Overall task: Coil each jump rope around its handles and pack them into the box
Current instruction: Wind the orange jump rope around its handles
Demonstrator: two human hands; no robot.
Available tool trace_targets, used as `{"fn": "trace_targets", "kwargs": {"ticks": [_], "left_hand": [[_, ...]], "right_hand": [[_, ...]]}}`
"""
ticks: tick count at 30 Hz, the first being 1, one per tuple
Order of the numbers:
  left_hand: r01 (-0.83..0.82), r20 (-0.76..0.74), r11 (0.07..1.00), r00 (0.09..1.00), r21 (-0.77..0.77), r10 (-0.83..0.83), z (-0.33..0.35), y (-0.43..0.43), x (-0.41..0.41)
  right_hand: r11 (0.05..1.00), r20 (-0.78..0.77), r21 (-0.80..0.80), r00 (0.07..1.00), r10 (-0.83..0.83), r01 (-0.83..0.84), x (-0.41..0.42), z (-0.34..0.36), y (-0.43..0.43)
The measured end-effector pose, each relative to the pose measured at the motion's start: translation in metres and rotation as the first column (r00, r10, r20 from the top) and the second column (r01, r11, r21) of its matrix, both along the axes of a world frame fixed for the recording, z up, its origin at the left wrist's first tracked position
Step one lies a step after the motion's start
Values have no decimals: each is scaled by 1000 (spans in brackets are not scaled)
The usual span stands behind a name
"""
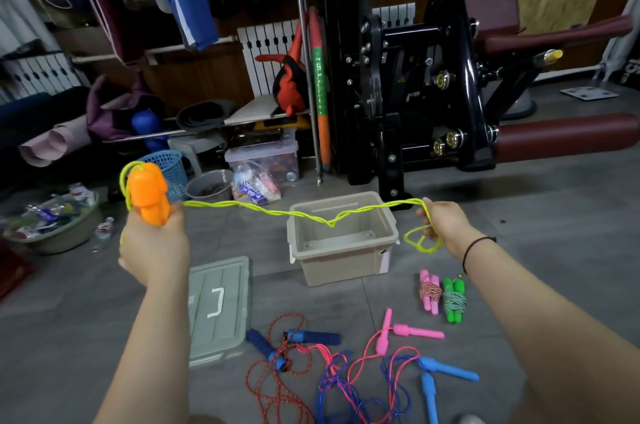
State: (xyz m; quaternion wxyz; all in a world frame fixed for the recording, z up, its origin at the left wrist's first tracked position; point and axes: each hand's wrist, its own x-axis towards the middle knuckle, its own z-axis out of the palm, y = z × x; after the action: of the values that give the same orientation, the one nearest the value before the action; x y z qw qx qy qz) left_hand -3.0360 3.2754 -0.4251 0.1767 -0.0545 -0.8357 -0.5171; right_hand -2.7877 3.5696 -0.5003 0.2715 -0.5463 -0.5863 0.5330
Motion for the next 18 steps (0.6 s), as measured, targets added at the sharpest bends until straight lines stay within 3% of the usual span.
{"fn": "trace_targets", "kwargs": {"ticks": [3,4,6,8,11,14,16,18], "left_hand": [[103,-28,993,994,50,-102,-2,14,7],[163,-38,985,986,61,-161,-2,20,11],[338,-21,938,941,84,-337,0,31,22],[530,50,839,841,122,-539,-1,42,37],[746,249,584,528,321,-812,-1,54,61],[736,347,345,158,583,-924,2,57,81],[704,337,238,-2,669,-941,2,55,91],[689,315,175,-81,704,-946,-1,52,92]], "right_hand": [[980,371,196,928,-41,-35,-9,1,-5],[962,427,265,902,-64,-57,-12,4,-11],[924,312,359,950,13,-130,-21,12,-22],[905,24,350,969,247,-240,-33,27,-42],[841,-237,276,815,529,-465,-46,58,-91],[759,-332,305,682,651,-575,-54,74,-127],[761,-400,324,647,649,-562,-54,77,-137],[763,-454,319,616,644,-562,-52,75,-137]]}}
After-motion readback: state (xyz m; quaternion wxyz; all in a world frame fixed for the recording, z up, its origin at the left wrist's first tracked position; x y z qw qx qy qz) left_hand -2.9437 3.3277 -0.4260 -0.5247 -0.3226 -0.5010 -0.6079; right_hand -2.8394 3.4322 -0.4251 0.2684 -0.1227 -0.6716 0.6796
